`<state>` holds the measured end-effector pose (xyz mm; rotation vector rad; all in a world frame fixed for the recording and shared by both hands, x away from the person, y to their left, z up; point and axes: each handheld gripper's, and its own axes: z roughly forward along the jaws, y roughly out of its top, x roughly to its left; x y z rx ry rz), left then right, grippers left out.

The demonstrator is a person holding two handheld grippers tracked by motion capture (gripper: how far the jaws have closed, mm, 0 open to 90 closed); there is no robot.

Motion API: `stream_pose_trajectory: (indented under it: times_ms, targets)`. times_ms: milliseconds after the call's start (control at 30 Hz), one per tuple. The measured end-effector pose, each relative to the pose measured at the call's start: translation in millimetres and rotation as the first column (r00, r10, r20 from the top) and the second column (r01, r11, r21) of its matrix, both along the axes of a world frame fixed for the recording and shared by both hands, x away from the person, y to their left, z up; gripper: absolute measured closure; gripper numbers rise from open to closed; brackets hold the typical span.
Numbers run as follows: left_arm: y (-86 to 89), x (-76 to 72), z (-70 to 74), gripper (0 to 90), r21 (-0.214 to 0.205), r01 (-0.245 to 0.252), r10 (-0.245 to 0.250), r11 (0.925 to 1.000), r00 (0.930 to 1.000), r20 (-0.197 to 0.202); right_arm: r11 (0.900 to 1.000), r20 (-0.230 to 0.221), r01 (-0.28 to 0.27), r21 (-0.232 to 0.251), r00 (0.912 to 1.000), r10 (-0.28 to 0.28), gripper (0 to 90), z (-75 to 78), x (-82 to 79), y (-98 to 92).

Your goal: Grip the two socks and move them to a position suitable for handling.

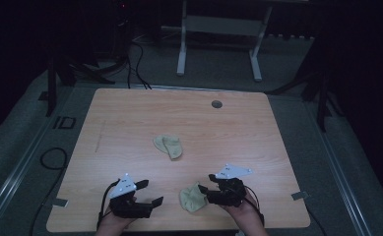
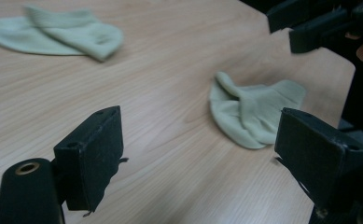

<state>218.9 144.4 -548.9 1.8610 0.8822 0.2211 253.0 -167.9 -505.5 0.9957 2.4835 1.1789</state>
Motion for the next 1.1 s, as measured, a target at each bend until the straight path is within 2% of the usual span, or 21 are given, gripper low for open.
stream_pose_trajectory:
  times_ms: [100, 200, 233, 267, 300, 367, 433, 500, 567, 733, 767, 800, 867, 900, 967, 1033, 1067, 1100]
  targets:
    - [-15.9, 6.4, 1.1, 27.6, 0.027, 0.051, -0.051, 0.9983, 0.9987, -0.006, 0.9992, -0.033, -0.032, -0.022, 0.9990, 0.031, 44.7, -10.6, -7.1, 4.4]
    - [-30.7, 14.9, -0.2, 36.9, 0.047, 0.105, -0.104, 0.9933, 0.9940, -0.033, 0.9977, -0.058, -0.047, -0.048, 0.9973, 0.045, 45.3, -20.8, -9.9, 7.4]
    - [-30.7, 14.9, -0.2, 39.9, 0.047, 0.105, -0.104, 0.9933, 0.9940, -0.033, 0.9977, -0.058, -0.047, -0.048, 0.9973, 0.045, 45.3, -20.8, -9.9, 7.4]
    - [-43.3, 20.4, -1.6, 39.9, 0.101, 0.128, -0.122, 0.9866, 0.9906, -0.062, 0.9968, -0.064, -0.050, -0.063, 0.9969, 0.046, 47.5, -24.0, -9.9, 7.8]
    - [-47.8, 22.8, -3.0, 43.2, 0.112, 0.138, -0.131, 0.9840, 0.9887, -0.073, 0.9951, -0.081, -0.051, -0.085, 0.9957, 0.044, 51.3, -30.4, -8.4, 7.4]
    - [-54.8, 27.3, -6.2, 47.8, 0.141, 0.146, -0.135, 0.9792, 0.9869, -0.088, 0.9939, -0.095, -0.050, -0.099, 0.9947, 0.041, 57.2, -34.7, -6.4, 7.0]
    - [-61.0, 32.9, -10.8, 51.0, 0.147, 0.159, -0.144, 0.9763, 0.9834, -0.111, 0.9900, -0.102, -0.058, -0.128, 0.9938, 0.045, 64.7, -39.5, -4.8, 7.8]
    - [-65.1, 36.6, -13.3, 53.0, 0.173, 0.172, -0.153, 0.9699, 0.9811, -0.119, 0.9856, -0.110, -0.076, -0.151, 0.9922, 0.059, 71.4, -43.2, -4.6, 9.3]
    - [-69.7, 39.9, -14.8, 55.6, 0.178, 0.197, -0.176, 0.9641, 0.9760, -0.129, 0.9824, -0.103, -0.086, -0.166, 0.9922, 0.069, 76.7, -44.7, -5.5, 10.6]
    - [-81.1, 44.8, -18.9, 62.3, 0.202, 0.238, -0.212, 0.9501, 0.9667, -0.144, 0.9820, -0.097, -0.092, -0.165, 0.9923, 0.077, 79.5, -46.0, -5.8, 11.1]
    - [-82.8, 45.0, -20.0, 62.5, 0.213, 0.239, -0.213, 0.9472, 0.9670, -0.141, 0.9810, -0.093, -0.095, -0.169, 0.9925, 0.080, 79.6, -46.0, -5.9, 11.3]
    - [-83.5, 45.5, -20.2, 65.2, 0.210, 0.238, -0.212, 0.9482, 0.9669, -0.142, 0.9807, -0.091, -0.093, -0.172, 0.9927, 0.079, 79.7, -45.9, -6.2, 11.7]
    - [-84.8, 45.9, -20.0, 67.8, 0.222, 0.239, -0.212, 0.9454, 0.9675, -0.138, 0.9801, -0.089, -0.094, -0.175, 0.9929, 0.079, 79.9, -46.0, -6.5, 11.9]
    - [-85.7, 45.7, -19.9, 71.3, 0.234, 0.234, -0.208, 0.9438, 0.9695, -0.130, 0.9804, -0.089, -0.093, -0.174, 0.9929, 0.079, 80.0, -46.1, -6.5, 11.8]
    - [-86.8, 45.6, -20.0, 80.0, 0.243, 0.243, -0.217, 0.9390, 0.9675, -0.129, 0.9815, -0.092, -0.091, -0.168, 0.9928, 0.077, 80.8, -45.9, -6.4, 11.7]
    - [-86.3, 45.2, -19.0, 85.4, 0.239, 0.244, -0.217, 0.9399, 0.9668, -0.135, 0.9819, -0.088, -0.088, -0.168, 0.9934, 0.074, 82.0, -44.5, -6.5, 11.1]
    - [-85.9, 44.5, -17.8, 86.1, 0.242, 0.240, -0.215, 0.9399, 0.9683, -0.128, 0.9816, -0.084, -0.088, -0.169, 0.9936, 0.075, 82.3, -43.4, -6.7, 10.8]
    - [-84.7, 43.8, -16.0, 86.2, 0.241, 0.229, -0.205, 0.9431, 0.9714, -0.120, 0.9826, -0.079, -0.083, -0.166, 0.9944, 0.071, 82.5, -41.2, -7.3, 10.1]
